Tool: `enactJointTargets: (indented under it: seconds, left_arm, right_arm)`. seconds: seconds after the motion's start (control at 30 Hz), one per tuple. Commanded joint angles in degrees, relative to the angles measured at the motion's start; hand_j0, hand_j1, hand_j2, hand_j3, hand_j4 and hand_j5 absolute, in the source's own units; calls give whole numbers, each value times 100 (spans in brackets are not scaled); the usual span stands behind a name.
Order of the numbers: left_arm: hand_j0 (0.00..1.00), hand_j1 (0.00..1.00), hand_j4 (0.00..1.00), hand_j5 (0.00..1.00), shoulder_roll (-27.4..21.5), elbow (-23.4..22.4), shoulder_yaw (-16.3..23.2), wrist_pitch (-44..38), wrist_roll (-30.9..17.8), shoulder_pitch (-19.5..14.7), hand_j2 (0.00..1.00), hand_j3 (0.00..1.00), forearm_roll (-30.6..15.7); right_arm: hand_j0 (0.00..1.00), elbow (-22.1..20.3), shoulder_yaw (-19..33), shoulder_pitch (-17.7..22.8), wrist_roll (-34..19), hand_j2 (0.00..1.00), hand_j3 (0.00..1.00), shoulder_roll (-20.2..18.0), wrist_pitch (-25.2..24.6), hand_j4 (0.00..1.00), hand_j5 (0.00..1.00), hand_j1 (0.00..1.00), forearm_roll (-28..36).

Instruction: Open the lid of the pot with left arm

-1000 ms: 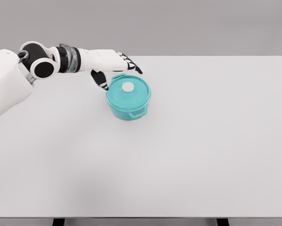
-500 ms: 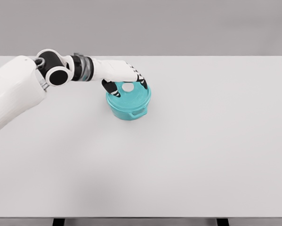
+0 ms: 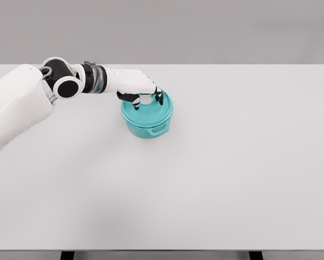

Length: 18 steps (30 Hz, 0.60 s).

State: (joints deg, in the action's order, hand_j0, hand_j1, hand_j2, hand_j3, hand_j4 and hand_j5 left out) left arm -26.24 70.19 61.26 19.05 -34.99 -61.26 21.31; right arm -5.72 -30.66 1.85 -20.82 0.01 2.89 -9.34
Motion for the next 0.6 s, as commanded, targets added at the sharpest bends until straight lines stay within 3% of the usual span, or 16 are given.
enactJointTargets:
  seconds: [0.0,0.13,0.2,0.33,0.57]
  left_arm:
    - [57,57,57,57,-4,-6,0,20,-1,0,57,57,49]
    - [49,49,49,49,-22,3,0,55,-1,-35,49,49,40]
    - [40,40,40,40,-66,3,0,73,-1,-70,40,40,40]
    - [36,36,36,36,-206,38,0,134,-1,-132,36,36,40]
    - [36,36,36,36,-1278,65,0,529,-1,-264,36,36,49]
  right_arm:
    - [100,0,-1,0,-1,100,100,-1,1,100,100,100,3]
    - [100,0,-1,0,-10,100,100,-1,1,100,100,100,3]
    - [100,0,-1,0,-1,100,100,-1,1,100,100,100,3]
    - [100,0,-1,0,-10,100,100,-1,1,100,100,100,3]
    - [100,0,-1,0,-1,100,100,-1,1,100,100,100,3]
